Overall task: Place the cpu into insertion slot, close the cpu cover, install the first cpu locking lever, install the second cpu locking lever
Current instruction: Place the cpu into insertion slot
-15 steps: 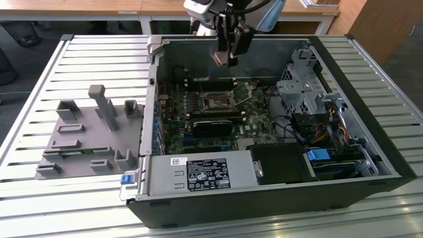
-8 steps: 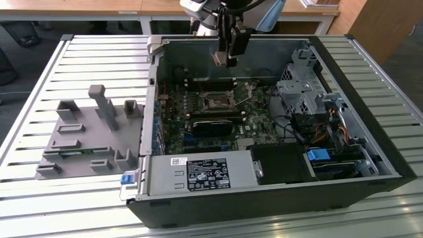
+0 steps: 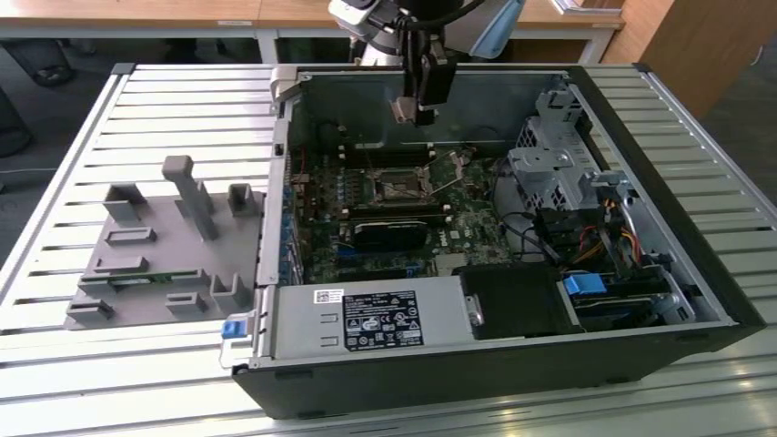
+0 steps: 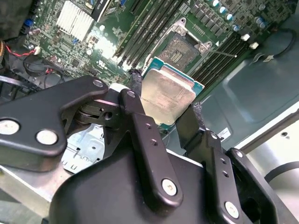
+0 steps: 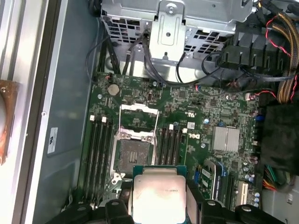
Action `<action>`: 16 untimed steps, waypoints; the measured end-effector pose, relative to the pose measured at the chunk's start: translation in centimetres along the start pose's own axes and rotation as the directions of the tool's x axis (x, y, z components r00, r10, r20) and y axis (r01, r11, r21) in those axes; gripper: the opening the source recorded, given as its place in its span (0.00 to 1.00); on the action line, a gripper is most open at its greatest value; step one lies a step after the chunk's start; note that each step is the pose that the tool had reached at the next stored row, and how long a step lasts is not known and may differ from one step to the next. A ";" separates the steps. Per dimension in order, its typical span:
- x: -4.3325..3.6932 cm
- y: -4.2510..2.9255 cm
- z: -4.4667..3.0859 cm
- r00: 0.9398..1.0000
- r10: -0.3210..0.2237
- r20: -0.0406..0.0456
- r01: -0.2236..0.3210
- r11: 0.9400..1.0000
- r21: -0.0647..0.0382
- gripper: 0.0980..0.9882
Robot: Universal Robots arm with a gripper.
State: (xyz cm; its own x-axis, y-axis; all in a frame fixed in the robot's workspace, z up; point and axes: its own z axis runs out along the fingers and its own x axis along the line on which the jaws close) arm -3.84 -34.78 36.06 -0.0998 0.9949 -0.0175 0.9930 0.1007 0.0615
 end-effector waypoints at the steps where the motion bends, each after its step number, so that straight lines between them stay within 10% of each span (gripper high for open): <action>1: 0.04 0.00 0.09 1.000 0.002 0.000 -0.002 1.000 -0.002 0.49; 16: 0.27 -0.06 1.46 1.000 0.012 0.002 -0.012 1.000 -0.011 0.49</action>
State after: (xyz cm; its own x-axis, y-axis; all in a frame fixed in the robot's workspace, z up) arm -3.84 -34.54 34.59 -0.0876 0.9960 -0.0185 0.9934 0.0887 0.0727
